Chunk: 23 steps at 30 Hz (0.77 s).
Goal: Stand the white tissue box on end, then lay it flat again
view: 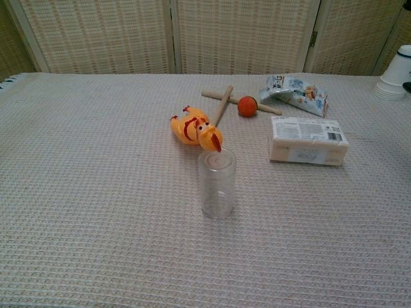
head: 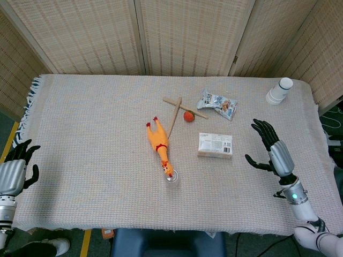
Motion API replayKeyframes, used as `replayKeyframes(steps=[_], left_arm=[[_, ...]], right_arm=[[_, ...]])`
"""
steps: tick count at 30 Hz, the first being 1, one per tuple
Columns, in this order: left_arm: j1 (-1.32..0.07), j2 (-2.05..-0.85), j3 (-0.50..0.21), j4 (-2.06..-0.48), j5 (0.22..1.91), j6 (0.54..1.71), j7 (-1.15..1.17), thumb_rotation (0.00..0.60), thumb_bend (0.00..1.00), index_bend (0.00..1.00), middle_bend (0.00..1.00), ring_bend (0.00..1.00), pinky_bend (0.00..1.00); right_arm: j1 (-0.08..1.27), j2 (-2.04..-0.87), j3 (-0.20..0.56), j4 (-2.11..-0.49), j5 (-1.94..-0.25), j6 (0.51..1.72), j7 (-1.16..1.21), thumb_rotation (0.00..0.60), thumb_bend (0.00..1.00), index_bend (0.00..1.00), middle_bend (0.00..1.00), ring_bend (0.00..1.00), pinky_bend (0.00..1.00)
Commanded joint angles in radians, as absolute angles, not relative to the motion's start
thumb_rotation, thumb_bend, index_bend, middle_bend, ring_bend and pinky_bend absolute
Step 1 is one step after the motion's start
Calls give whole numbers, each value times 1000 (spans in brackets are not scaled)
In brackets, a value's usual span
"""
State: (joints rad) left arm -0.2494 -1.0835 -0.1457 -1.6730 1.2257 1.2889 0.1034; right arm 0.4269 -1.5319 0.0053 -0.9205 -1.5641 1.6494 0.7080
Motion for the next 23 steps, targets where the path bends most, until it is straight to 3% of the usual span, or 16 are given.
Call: replayKeyframes(steps=[1,6,10,18,23], left_arm=[[-251,-1085,-143,-1678,1231,1291,110,600,627,171,0,0,139],[-249,-1087,-144,-1675,1231,1301,117,600,627,171,0,0,138],[-251,-1094,-148,-1668,1221,1300,122,600,627,170,0,0,139],[-257,-1106,-148,-1658,1211,1293,138,600,626,171,0,0,138],[-262,-1112,-146,-1652,1202,1284,148,600,627,171,0,0,138]], right_arm=[[220,-1041,-95,-1666,-1501,1674,-30,600,292,0,0,0,0],[160,-943,-103,-1696,-1417,1644,-67,600,293,0,0,0,0],[123,-1003,-44,-1556,-1361,1672,14,600,293,0,0,0,0],[126,-1020,-7,-1432,-1282,1492,165,600,295,30,1,0,0],[123,-1022,15,-1410,-1292,1467,196,600,297,40,3,0,0]])
